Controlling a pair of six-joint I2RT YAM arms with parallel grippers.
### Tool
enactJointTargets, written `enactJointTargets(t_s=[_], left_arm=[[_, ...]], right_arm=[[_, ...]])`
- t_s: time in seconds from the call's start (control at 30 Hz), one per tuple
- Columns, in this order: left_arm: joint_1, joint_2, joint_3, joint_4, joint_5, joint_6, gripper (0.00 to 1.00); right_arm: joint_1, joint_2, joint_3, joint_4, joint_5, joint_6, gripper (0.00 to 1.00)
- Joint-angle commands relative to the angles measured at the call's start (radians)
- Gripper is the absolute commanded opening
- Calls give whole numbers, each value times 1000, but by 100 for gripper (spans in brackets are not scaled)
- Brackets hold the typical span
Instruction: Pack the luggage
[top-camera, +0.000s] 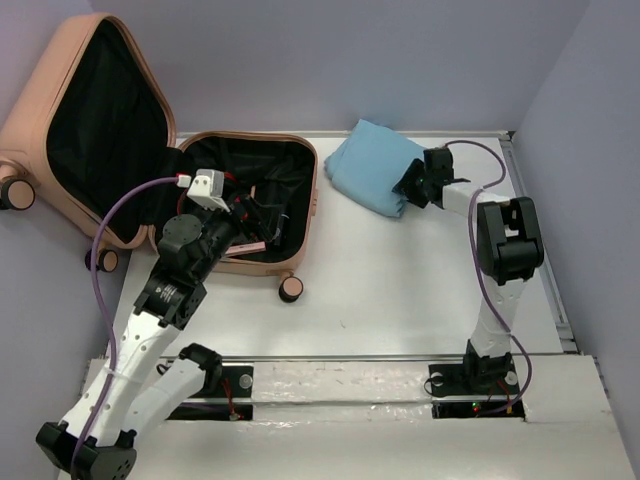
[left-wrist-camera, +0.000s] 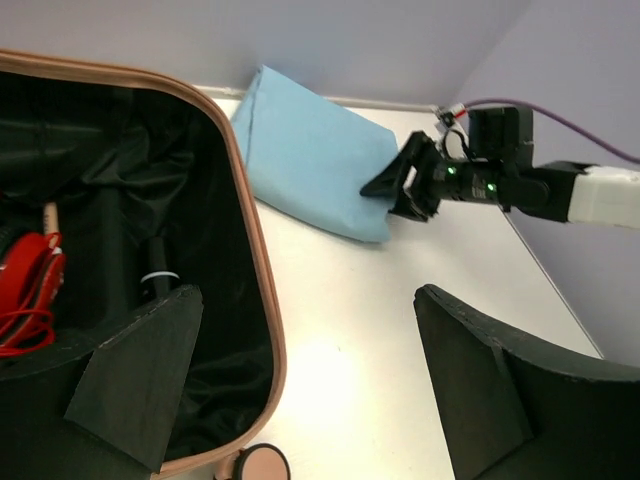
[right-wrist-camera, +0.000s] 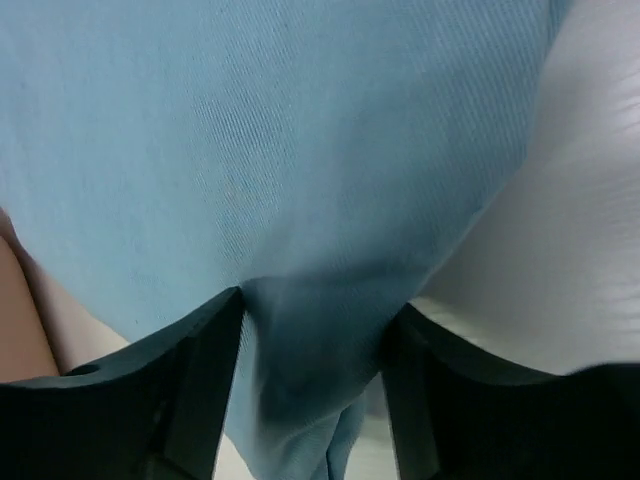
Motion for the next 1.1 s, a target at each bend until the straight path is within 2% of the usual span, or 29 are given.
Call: enactJointTargets(t_s=[0.0, 0.03, 0.1, 0.23, 0.3, 0.37, 0.4, 0.47, 0.5, 0.6, 0.63, 0.77, 0.8, 0.9, 1.07], left_arm=[[-3, 89, 20, 63, 135, -39, 99], [-3, 105, 21, 71, 159, -39, 99], [-4, 148, 34, 77, 231, -51, 99], [-12, 208, 72, 89, 319, -78, 99], [-30, 226, 92, 86, 332, -85, 99], [-71, 257, 122, 76, 309, -96, 99], [-132, 293, 162, 67, 264, -96, 99], [-241, 342, 214, 16, 160, -84, 99], [-272, 408, 280, -4, 126, -76, 99], [-360, 528, 391, -111, 1, -44, 99], [-371, 619, 468, -137, -29, -33, 99], [-386, 877, 668, -290, -154, 5, 99], [-389, 981, 713, -320, -158, 10, 99], [-401, 1115, 875, -392, -184, 21, 99], [-395, 1437, 1223, -535, -231, 63, 99]], right_arm=[[8, 85, 23, 47, -97, 45, 25], [-1, 65, -5, 59, -88, 49, 15], [-1, 19, -108, 94, -75, 40, 7], [-11, -159, -328, 99, -34, -10, 7], [-21, -304, -428, 105, -20, -33, 7], [-53, -410, -574, 107, -40, -50, 7], [-63, -521, -618, 104, -45, -55, 7], [-93, -635, -736, 98, -77, -59, 7], [-93, -733, -769, 81, -89, -63, 7], [-104, -858, -865, 32, -118, -67, 7], [-104, -918, -881, 23, -123, -67, 7], [-104, -990, -933, -4, -112, -98, 7], [-104, -996, -936, -7, -114, -107, 7], [-113, -1016, -942, -10, -129, -122, 7], [-113, -1035, -945, -5, -180, -127, 7]])
